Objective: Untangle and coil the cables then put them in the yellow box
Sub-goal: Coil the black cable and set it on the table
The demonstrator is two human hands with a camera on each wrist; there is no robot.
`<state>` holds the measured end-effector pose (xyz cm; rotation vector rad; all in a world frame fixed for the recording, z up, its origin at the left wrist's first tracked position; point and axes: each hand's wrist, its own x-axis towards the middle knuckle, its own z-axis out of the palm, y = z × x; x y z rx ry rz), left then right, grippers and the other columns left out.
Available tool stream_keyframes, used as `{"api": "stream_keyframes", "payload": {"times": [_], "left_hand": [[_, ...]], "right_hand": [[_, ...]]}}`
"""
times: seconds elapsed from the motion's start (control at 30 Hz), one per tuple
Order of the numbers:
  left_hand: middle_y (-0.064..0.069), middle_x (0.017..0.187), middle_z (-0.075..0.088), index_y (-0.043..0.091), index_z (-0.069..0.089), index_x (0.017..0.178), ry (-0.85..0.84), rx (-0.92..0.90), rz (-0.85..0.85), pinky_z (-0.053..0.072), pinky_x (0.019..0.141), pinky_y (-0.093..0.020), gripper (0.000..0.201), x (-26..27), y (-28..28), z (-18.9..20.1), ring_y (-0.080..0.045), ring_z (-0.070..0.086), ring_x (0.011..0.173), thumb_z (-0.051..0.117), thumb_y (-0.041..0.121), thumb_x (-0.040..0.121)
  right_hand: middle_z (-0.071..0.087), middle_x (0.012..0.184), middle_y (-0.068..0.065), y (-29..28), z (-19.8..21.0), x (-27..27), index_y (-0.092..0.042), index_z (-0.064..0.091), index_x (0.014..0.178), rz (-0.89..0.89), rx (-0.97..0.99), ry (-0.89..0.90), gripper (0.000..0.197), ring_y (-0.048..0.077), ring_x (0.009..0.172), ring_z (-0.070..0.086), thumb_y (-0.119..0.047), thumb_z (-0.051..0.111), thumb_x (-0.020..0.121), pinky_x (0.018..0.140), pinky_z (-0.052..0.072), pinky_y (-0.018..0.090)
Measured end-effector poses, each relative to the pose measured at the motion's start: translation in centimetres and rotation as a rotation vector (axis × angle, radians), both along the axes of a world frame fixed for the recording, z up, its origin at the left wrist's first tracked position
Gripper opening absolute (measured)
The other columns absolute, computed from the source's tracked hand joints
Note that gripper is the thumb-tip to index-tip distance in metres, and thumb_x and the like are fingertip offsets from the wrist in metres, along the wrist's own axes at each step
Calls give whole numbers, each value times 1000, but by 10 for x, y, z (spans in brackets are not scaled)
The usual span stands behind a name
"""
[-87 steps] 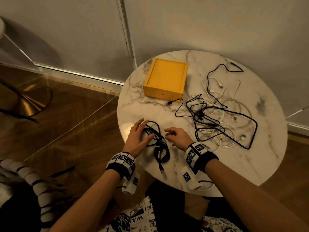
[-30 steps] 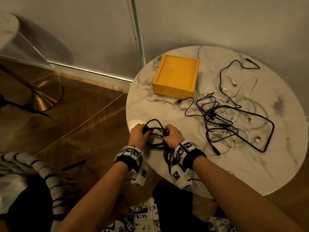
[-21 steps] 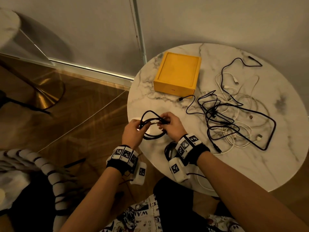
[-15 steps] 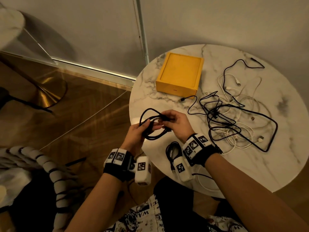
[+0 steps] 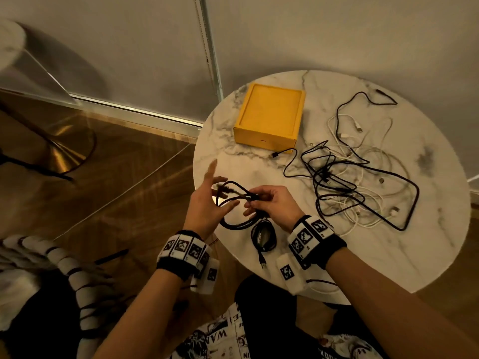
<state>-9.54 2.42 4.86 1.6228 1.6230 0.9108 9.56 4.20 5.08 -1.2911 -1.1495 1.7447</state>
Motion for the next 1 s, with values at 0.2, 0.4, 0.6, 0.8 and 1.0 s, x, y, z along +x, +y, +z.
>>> {"api": "stream_keyframes", "payload": {"times": [0.2, 0.4, 0.6, 0.8, 1.0], "left_hand": [[2, 106, 70, 23, 68, 112, 643, 103, -326, 52, 70, -34, 29, 1, 23, 6, -17, 64, 96, 66, 38, 88], [-5, 71, 70, 8, 74, 85, 277, -173, -249, 54, 68, -40, 15, -8, 43, -30, -18, 66, 66, 69, 22, 87], [0, 120, 53, 27, 64, 117, 525, -132, -75, 45, 89, -37, 31, 6, 21, -78, -20, 46, 113, 65, 35, 87], [1, 132, 53, 29, 59, 129, 226, -197, -25, 38, 104, -42, 45, 12, 16, -81, -19, 44, 124, 48, 48, 90], [1, 133, 55, 26, 60, 128, 68, -134, -102, 34, 107, -29, 45, 12, 10, -70, -15, 48, 124, 43, 52, 95]], "right_hand": [[70, 97, 22, 8, -7, -6, -1, 63, 107, 64, 58, -117, 31, 36, 82, 71, 13, 66, 79, 75, 59, 38], [72, 98, 12, 21, -35, -15, -10, 69, 102, 62, 194, -559, 17, 20, 86, 66, -13, 68, 85, 78, 49, 26], [58, 113, 9, 18, -56, -12, -13, 63, 114, 181, 193, -813, 38, 23, 102, 57, -41, 64, 87, 88, 46, 30], [56, 116, 10, 16, -53, 7, -13, 62, 118, 75, 187, -713, 32, 19, 102, 57, -33, 57, 93, 86, 41, 24], [49, 119, 6, -21, -40, 37, -16, 55, 122, 182, 139, -831, 49, 22, 108, 53, -46, 65, 84, 92, 44, 31]]}}
